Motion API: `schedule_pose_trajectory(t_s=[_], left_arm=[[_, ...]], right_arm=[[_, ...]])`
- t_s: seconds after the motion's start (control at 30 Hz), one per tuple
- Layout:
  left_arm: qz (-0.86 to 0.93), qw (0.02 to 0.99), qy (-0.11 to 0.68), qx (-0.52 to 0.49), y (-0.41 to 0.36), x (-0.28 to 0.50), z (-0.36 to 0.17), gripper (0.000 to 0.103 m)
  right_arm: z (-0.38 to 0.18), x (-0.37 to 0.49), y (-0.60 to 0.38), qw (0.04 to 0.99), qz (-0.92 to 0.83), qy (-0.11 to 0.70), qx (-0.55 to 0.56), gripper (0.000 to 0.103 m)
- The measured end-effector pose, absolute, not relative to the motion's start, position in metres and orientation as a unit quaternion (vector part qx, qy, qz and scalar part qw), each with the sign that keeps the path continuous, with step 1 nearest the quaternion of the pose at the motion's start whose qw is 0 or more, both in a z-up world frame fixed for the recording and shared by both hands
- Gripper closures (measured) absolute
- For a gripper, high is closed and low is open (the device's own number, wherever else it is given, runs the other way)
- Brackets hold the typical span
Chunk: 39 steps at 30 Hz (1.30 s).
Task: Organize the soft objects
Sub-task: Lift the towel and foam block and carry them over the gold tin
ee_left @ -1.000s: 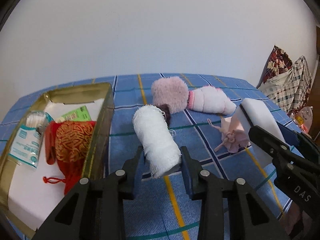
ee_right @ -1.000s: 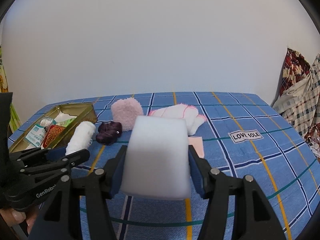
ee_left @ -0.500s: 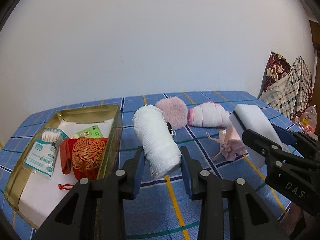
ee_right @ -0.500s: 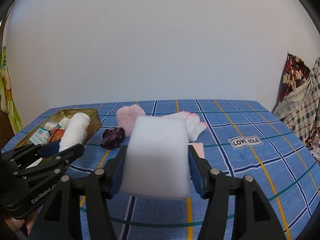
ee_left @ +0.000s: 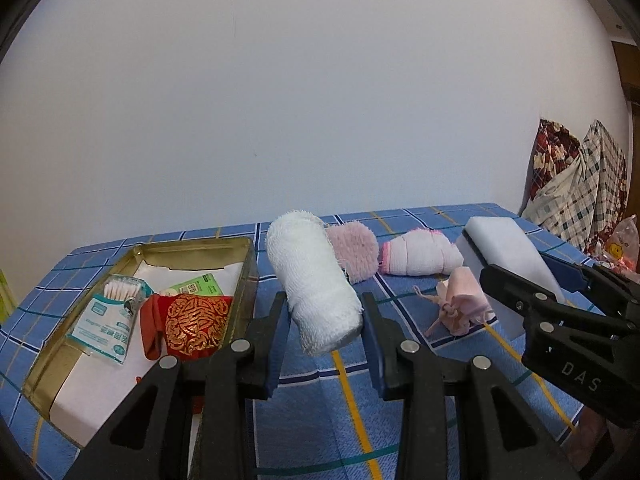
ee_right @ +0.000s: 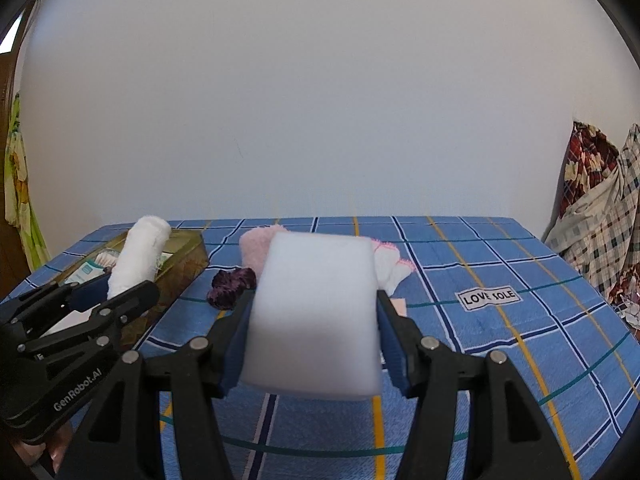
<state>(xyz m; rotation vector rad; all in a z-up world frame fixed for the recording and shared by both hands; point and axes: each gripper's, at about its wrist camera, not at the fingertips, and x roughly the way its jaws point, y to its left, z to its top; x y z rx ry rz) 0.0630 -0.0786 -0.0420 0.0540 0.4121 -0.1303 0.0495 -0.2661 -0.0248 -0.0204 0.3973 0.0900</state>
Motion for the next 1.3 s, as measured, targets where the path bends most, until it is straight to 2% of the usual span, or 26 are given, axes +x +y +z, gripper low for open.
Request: schedule_pose_trajectory(t_s=[1.3], left_arm=[[-0.043,0.987,0.156,0.011,-0.056,0.037,-0.036,0.066]], right_arm=[[-0.018,0.030,-0.254,0.988,0.060,0.137,-0.023,0.045]])
